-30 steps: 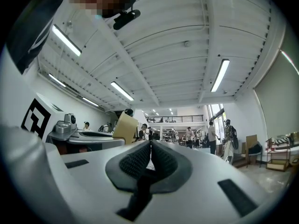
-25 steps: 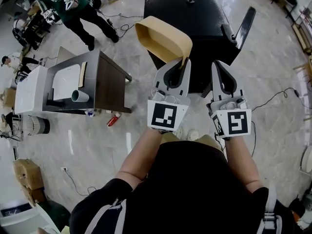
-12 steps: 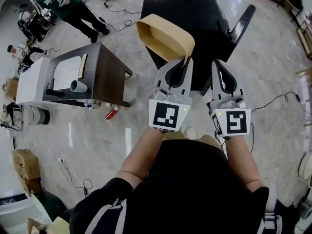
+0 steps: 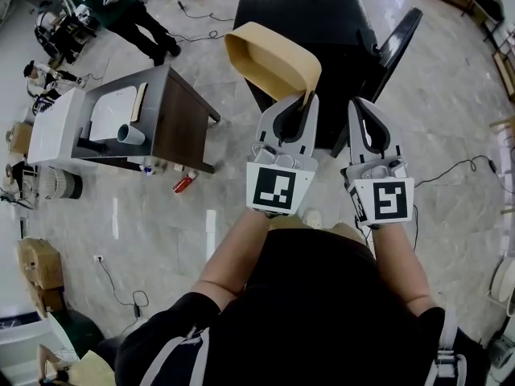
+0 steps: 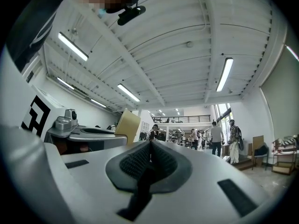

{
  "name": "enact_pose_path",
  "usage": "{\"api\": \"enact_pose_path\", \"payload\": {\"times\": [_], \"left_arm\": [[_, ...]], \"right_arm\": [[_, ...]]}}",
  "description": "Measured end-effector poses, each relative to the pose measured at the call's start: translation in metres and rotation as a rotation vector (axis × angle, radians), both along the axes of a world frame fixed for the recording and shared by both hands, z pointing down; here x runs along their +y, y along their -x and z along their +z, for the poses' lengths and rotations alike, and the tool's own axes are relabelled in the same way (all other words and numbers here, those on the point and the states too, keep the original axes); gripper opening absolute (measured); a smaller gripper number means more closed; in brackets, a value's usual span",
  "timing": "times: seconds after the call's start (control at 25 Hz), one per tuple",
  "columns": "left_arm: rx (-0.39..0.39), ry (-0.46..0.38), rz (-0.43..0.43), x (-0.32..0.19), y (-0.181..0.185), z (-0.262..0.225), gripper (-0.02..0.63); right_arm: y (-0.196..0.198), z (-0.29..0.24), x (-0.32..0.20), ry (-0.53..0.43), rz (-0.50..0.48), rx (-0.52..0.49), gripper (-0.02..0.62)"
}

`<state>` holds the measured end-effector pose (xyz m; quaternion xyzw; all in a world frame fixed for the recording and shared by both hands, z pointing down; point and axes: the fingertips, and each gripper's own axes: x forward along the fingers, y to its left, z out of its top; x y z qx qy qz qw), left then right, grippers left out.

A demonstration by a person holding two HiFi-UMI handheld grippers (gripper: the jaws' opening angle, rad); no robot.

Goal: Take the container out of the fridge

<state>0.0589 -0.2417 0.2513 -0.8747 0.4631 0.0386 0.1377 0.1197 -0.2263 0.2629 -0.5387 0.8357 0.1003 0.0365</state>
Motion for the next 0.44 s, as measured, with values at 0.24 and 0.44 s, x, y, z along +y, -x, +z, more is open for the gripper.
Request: {"api": "enact_pose_path", "payload": {"times": [0.24, 0.44], "left_arm": [[-0.002, -0.005, -0.004, 0.0054, -0.0028, -0.0032, 0.025], [-0.015, -0.006, -0.003, 0.0099, -0.0056, -0.0023, 0.025]], "right_arm": [[-0.0024, -0.0032, 0.0057, -0.005, -0.004, 0.003, 0.037], [-0.0040, -0.0033, 0.0097, -0.005, -0.007, 0.005, 0.035]]}}
